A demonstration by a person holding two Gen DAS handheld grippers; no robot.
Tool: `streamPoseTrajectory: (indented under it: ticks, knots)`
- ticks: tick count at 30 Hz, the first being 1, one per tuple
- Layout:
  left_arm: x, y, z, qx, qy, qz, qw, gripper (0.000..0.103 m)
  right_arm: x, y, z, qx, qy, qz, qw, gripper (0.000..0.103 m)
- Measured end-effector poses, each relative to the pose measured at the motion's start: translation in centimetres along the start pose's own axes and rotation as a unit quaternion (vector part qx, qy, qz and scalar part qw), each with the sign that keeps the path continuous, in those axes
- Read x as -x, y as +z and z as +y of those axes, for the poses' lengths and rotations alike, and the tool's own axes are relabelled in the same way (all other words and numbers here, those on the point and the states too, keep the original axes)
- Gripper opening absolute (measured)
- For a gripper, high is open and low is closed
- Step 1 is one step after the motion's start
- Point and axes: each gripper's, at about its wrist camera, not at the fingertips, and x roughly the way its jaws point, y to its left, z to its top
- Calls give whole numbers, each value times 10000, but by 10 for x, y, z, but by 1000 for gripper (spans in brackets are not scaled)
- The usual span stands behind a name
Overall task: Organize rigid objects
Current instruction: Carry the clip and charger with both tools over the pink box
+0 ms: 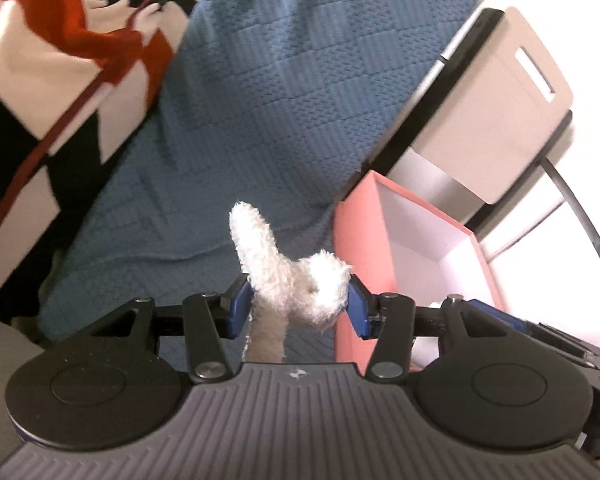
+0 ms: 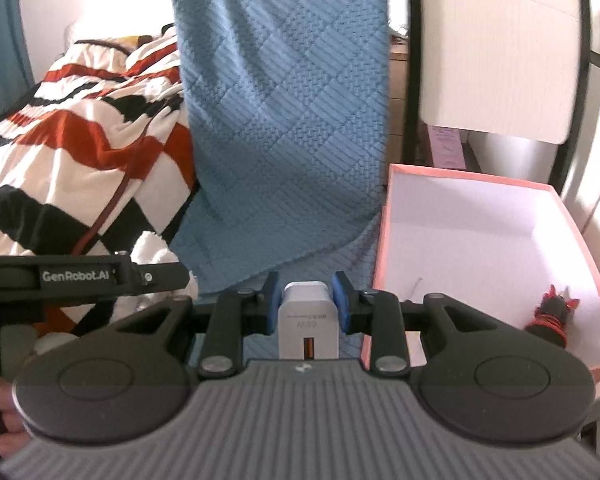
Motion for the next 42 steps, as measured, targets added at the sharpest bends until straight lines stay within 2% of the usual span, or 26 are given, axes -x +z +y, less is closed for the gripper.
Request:
streamPoseTrajectory:
  ticks: [17,24,33,42]
  knots:
    - [-34,-19,-101,-534,-838,384,9943,55,44,-11,-82,-492,-621,-198,9967,31]
    - [-57,-24,-131,-698,-956,589,9912,55,46,-16,-111,-728,-759,-121,9944,31]
    - [-113,-12,-151,-783,-917,820,9893,55,13,-11,-143,-912,-795,195,9925,31]
    - [-183,-7,-156,-720,-895,1333,9844,56,-38,-11,-178,-1272,-763,620,9870,31]
